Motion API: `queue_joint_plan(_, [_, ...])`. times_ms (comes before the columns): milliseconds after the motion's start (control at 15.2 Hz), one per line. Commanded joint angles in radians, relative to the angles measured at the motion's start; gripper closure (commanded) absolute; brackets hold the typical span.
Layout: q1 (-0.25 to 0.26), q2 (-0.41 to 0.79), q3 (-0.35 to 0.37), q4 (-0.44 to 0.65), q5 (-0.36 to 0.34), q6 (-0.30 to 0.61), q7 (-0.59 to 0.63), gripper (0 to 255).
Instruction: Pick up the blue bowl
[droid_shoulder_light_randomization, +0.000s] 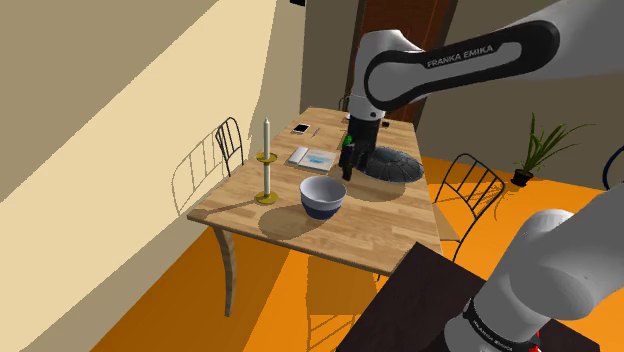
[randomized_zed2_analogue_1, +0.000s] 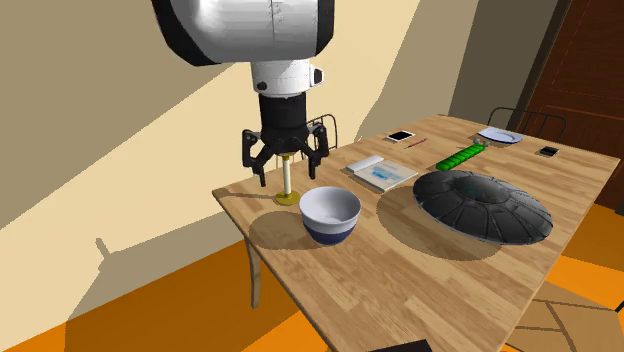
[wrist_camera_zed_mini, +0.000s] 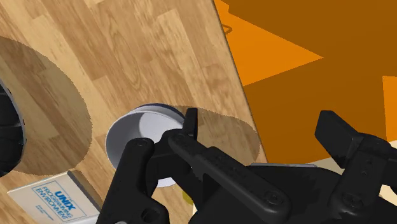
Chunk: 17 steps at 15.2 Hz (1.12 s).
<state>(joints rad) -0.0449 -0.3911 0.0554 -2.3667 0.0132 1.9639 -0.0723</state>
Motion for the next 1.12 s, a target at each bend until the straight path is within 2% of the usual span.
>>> queue_joint_plan(0, [-0.007,0.068,0.006,0.013,-0.015,0.055,0.015,0])
queue_joint_plan(528, [-0.028,0.372,0.016,0.140,-0.094,0.224,0.093,0])
queue_joint_plan(1056, [-0.027,0.682,-0.006,0.350,-0.182,0.312,0.173,0])
